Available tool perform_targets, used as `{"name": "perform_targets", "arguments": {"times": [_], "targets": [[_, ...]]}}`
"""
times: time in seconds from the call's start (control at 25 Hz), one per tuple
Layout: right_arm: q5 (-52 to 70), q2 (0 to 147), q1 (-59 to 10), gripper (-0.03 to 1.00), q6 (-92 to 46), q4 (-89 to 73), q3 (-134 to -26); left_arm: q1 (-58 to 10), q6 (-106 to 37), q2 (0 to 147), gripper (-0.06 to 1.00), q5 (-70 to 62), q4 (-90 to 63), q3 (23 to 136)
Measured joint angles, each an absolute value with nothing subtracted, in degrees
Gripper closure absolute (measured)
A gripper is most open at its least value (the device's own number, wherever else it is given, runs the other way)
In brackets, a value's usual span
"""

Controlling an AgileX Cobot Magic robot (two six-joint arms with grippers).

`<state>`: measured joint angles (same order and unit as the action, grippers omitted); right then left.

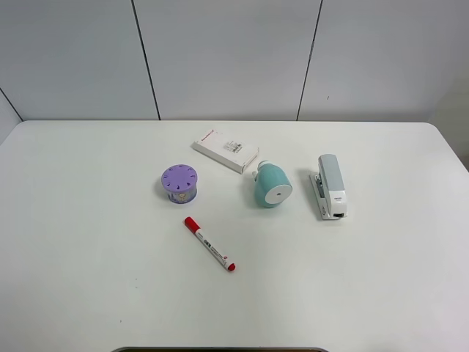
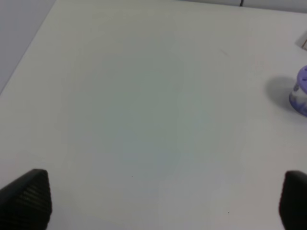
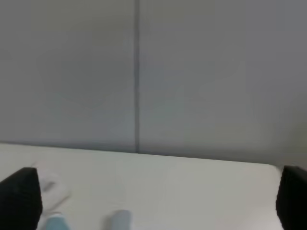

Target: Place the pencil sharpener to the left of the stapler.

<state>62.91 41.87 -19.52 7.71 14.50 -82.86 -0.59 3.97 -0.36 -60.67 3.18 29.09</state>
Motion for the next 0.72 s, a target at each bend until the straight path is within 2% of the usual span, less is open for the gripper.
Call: {"name": "perform_targets", "arguments": {"times": [0.16,0.4,0.72], "targets": [[66.91,35.68,-14.0,-0.01,4.73,15.1,-82.91,-0.59,3.97,-0.36,-0.01,-60.67,3.18,29.09],[69.8,28.68,-9.44,-0.01,3.65,14.99,-82.17,-0.59,3.97,-0.36,-0.01,-60.67,3.18,29.09],[70.16,17.22,-5.24,-0.01,2.37,14.67,-67.93,-0.59,3.97,-0.36,-0.01,-60.67,3.18,29.09]]}}
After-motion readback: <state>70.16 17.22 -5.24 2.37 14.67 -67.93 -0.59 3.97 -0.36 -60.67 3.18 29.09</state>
